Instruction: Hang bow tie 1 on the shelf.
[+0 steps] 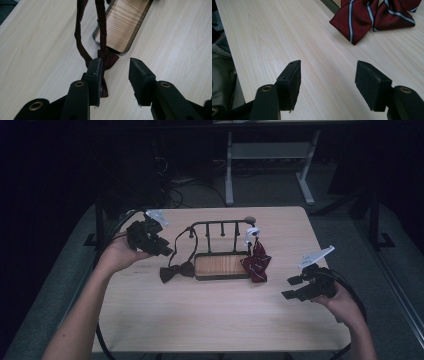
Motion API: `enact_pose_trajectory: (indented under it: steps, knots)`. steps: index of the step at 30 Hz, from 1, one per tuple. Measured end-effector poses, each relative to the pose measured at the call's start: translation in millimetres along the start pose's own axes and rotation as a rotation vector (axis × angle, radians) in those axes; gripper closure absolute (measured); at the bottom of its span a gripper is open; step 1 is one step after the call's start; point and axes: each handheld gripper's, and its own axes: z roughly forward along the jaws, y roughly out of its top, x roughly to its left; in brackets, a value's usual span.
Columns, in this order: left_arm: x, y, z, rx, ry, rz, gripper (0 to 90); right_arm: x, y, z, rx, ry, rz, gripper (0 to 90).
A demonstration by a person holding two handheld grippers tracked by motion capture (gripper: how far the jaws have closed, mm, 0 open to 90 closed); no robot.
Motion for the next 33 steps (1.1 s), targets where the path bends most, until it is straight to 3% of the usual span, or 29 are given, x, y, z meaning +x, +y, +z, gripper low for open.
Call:
enact_pose_trajectory:
  steps: [17, 33]
  knots:
    - [-14.6, -18.5, 7.4, -0.006, -0.013, 0.018, 51.3, -1.3, -1.4, -0.5, 0.01, -0.009, 0.013, 36.8]
    - [-24.7, -39.8, 16.4, -0.02, -0.046, 0.004, 40.3, -1.5, -1.4, 0.4, 0.016, -0.008, 0.017, 36.6]
